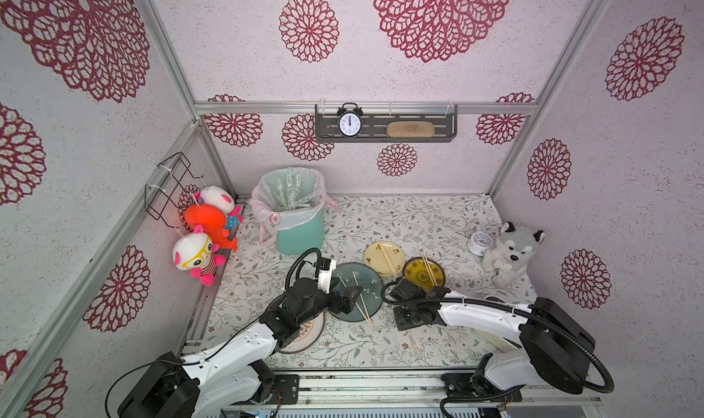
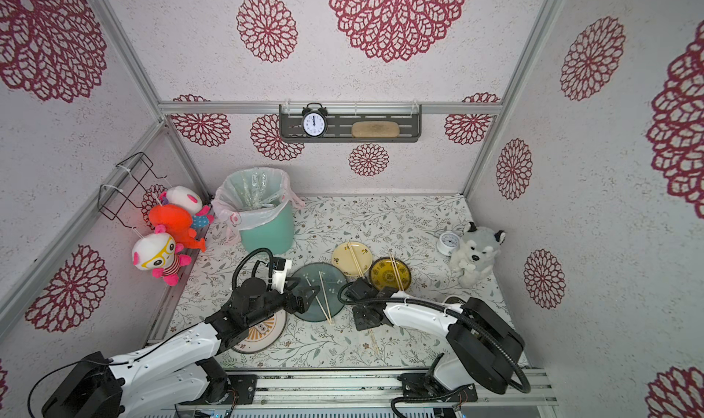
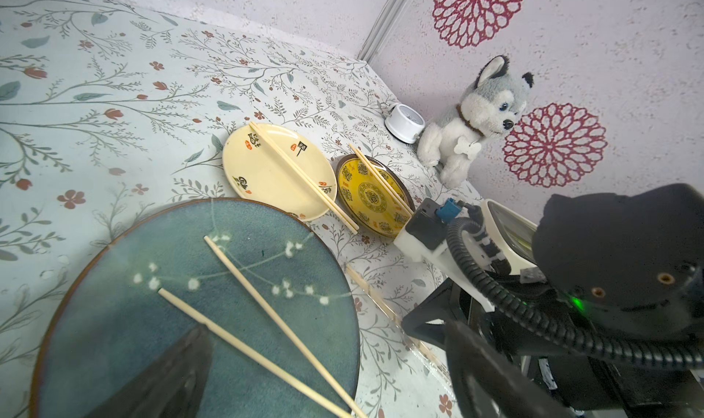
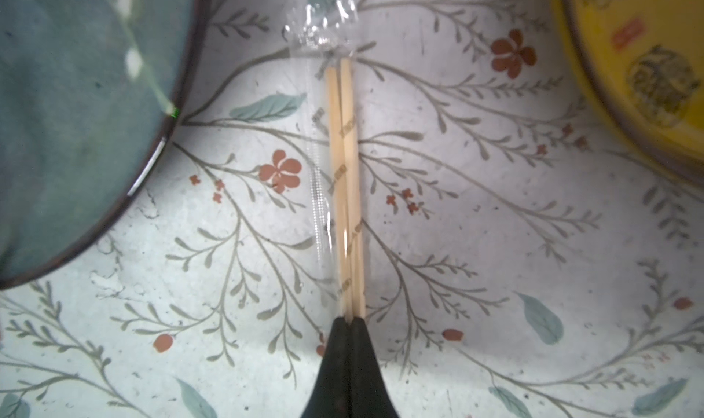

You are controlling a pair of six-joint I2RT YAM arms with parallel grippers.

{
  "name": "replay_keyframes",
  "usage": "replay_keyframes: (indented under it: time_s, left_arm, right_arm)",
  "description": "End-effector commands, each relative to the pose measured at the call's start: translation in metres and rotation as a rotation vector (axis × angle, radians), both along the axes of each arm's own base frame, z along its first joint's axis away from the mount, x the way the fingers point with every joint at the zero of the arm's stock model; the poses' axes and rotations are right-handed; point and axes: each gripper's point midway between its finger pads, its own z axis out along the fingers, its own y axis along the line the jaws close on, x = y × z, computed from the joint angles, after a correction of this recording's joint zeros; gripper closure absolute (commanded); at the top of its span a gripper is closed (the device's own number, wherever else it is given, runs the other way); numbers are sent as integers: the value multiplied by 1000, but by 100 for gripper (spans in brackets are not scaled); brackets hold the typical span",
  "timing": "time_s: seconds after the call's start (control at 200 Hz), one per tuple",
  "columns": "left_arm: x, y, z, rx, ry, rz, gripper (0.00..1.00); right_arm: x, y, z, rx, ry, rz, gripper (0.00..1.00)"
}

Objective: Remove the packaging of disposable chopsticks
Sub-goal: Pick up the disposable chopsticks from the center of the board.

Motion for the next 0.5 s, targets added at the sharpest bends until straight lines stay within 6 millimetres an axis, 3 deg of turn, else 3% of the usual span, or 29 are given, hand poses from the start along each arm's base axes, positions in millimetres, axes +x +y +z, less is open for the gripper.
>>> replay_keyframes:
  time_s: [0.0, 0.315, 0.495]
  left_arm:
    - [3, -11, 15, -40, -29, -23, 2]
    - [1, -23, 28, -134, -52, -72, 3]
    - [1, -42, 31, -183, -16, -137, 2]
  right_arm:
    - [-1, -6, 7, 15, -25, 5, 100]
    - [1, -8, 39, 122, -144, 27, 100]
    - [4, -2, 69, 263, -267, 54, 100]
